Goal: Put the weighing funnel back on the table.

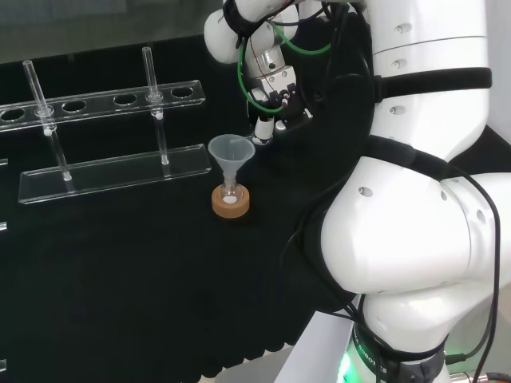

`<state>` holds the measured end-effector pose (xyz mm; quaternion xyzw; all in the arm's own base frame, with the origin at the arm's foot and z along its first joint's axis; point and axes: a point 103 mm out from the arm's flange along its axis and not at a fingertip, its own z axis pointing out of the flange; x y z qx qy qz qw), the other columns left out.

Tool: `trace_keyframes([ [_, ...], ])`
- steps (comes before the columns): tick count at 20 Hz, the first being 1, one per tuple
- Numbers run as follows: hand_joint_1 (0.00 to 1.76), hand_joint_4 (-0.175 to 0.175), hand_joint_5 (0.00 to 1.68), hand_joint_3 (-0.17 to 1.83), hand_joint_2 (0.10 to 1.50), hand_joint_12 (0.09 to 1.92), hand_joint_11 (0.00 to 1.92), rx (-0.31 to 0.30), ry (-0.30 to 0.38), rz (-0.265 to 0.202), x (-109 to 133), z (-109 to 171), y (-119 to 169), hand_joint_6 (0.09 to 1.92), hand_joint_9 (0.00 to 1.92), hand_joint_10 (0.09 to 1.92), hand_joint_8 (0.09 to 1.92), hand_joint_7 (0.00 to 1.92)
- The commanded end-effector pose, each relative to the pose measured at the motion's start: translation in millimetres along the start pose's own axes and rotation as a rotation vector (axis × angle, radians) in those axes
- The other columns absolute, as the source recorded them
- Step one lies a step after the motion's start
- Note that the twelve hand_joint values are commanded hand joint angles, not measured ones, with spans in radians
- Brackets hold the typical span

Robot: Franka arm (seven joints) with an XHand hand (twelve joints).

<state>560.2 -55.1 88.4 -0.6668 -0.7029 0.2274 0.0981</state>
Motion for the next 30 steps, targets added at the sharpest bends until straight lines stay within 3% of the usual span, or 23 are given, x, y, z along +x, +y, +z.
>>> trace_keyframes([
  [1, 1.12, 0.175, 1.28, 0.62, 0.67, 0.84, 1.1, -0.003, 0.014, -0.013, 0.8, 1.7, 0.0, 0.64, 1.29, 0.09, 0.63, 0.82],
  [9, 1.11, 0.175, 1.25, 0.61, 0.69, 0.85, 1.09, -0.004, 0.028, -0.036, 4.4, 1.2, -1.5, 0.7, 1.28, 0.09, 0.64, 0.79],
  [12, 1.08, 0.175, 1.15, 0.31, 0.88, 0.89, 1.03, 0.009, 0.026, -0.049, 5.7, 0.8, -4.3, 0.77, 1.21, 0.09, 0.7, 0.64],
  [14, 1.04, 0.062, 0.95, 0.21, 0.89, 0.91, 0.98, 0.021, 0.023, -0.051, 6.2, 0.5, -7.4, 0.72, 1.13, 0.09, 0.72, 0.53],
  [16, 1.02, 0.007, 0.77, 0.3, 0.83, 0.95, 0.92, 0.054, 0.008, -0.057, 6.9, 1.0, -10.9, 0.7, 1.06, 0.09, 0.72, 0.45],
  [20, 0.95, -0.023, 0.4, 0.46, 0.72, 1.07, 0.71, 0.106, -0.021, -0.066, 9.3, 1.8, -23.5, 0.54, 0.86, 0.09, 0.69, 0.25],
  [23, 0.89, -0.024, 0.26, 0.5, 0.68, 1.19, 0.47, 0.151, -0.025, -0.076, 8.5, 0.2, -35.7, 0.31, 0.67, 0.09, 0.65, 0.08],
  [26, 0.82, -0.023, 0.2, 0.49, 0.65, 1.29, 0.27, 0.082, 0.013, -0.058, 0.9, -11.5, -56.7, 0.12, 0.51, 0.09, 0.5, 0.01],
  [30, 0.8, -0.023, 0.21, 0.49, 0.65, 1.32, 0.23, -0.006, 0.034, -0.031, -9.3, -39.4, -92.8, 0.09, 0.5, 0.09, 0.48, 0.03],
])
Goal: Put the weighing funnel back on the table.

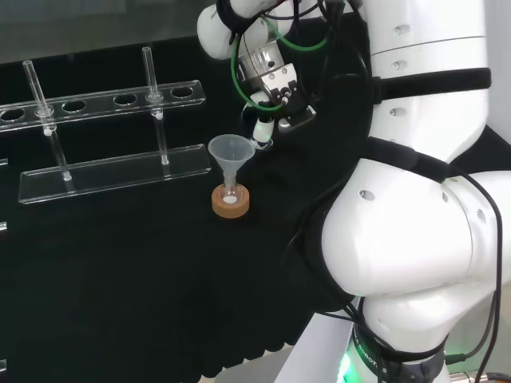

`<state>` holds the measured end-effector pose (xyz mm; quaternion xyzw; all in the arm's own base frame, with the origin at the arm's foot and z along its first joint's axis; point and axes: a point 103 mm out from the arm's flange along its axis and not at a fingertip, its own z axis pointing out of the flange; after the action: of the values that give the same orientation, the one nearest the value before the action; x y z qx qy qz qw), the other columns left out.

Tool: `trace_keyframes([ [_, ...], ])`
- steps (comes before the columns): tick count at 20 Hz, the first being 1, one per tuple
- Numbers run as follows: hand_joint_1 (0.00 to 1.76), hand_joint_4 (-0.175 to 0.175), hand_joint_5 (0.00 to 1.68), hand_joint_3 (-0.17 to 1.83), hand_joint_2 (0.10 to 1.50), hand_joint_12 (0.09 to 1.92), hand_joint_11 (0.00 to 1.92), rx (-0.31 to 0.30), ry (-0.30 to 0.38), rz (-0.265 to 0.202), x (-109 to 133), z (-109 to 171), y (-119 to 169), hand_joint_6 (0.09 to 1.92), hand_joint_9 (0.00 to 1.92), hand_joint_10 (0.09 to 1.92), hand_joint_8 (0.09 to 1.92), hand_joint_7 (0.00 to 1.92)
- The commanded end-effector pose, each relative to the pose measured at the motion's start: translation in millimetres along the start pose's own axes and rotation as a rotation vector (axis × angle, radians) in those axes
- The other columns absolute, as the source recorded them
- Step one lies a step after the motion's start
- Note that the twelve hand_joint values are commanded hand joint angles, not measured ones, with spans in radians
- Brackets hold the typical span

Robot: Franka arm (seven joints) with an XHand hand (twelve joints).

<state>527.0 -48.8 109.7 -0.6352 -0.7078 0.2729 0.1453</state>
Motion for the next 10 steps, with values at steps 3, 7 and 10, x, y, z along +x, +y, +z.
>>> trace_keyframes([
  [3, 0.8, -0.024, 0.24, 0.49, 0.65, 1.32, 0.25, -0.208, 0.041, 0.049, -11.0, -42.0, -89.3, 0.09, 0.53, 0.09, 0.51, 0.07],
  [7, 0.8, -0.023, 0.31, 0.49, 0.65, 1.31, 0.28, -0.248, 0.034, 0.065, -1.2, -57.5, -124.2, 0.09, 0.58, 0.09, 0.55, 0.12],
  [10, 0.8, -0.022, 0.33, 0.49, 0.65, 1.31, 0.29, -0.272, 0.025, 0.079, 10.0, -66.2, -146.0, 0.09, 0.59, 0.09, 0.56, 0.13],
])
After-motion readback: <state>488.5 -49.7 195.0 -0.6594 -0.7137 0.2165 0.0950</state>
